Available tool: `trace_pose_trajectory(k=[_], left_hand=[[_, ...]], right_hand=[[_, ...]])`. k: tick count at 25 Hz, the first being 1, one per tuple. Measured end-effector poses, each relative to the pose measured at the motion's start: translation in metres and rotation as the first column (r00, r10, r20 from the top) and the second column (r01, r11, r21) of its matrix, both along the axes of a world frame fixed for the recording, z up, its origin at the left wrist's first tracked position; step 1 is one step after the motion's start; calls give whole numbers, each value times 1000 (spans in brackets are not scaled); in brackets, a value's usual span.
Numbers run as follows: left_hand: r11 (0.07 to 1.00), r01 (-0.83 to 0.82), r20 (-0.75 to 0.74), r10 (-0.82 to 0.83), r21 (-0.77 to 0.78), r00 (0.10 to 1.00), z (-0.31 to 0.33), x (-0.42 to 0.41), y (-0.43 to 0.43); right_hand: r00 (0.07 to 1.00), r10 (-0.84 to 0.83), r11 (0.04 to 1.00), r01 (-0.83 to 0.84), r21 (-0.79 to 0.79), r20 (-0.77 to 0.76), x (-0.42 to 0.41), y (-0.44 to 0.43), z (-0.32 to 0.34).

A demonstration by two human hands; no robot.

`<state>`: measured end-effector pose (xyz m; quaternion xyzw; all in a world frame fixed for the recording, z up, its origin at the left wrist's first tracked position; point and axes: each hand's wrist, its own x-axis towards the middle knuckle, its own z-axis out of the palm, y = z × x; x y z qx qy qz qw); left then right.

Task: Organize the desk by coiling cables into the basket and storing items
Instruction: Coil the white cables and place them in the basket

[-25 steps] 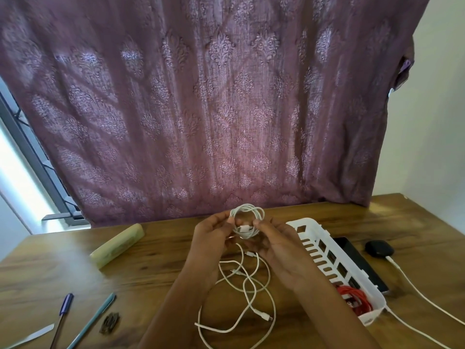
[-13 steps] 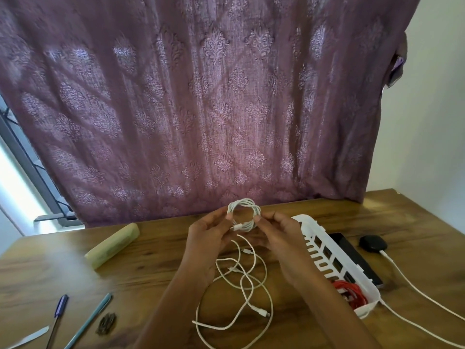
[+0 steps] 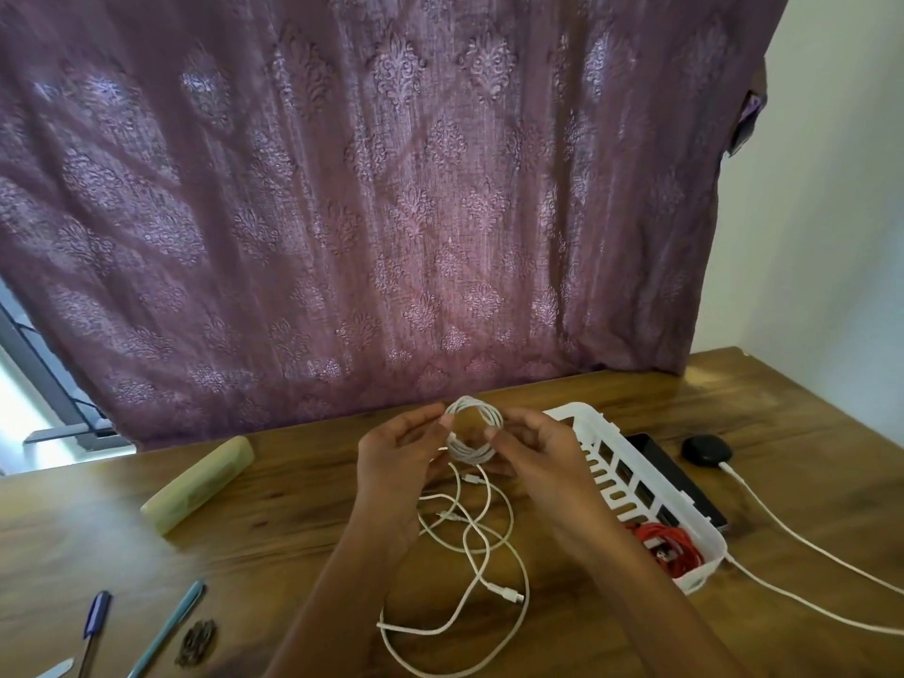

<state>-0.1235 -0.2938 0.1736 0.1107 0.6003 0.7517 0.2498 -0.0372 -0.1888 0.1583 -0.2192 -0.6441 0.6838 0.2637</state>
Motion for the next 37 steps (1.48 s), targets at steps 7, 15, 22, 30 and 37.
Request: trace_pose_trajectory(k=[7,15,22,30,37], left_hand=[[997,77,22,-77,-19,997,-19,-2,9],[917,334,-37,-349,-217,936,-60,27,62],[854,79,-277,-253,-515,927,-107,44,138],[836,-75,-437,-205,-544,876,-156,68,157],[832,-125,-450,-160,-540,879,-156,77,157]], right_hand=[[985,-158,987,155,50,75,12,6,-10],[927,-272,962,270,43,259,60,65,-35],[842,-248,963,159,219,480,64,172,-51],[609,47,526,-689,498,792,14,205,-79],[487,23,296,-838,459,873,6,201,-87]])
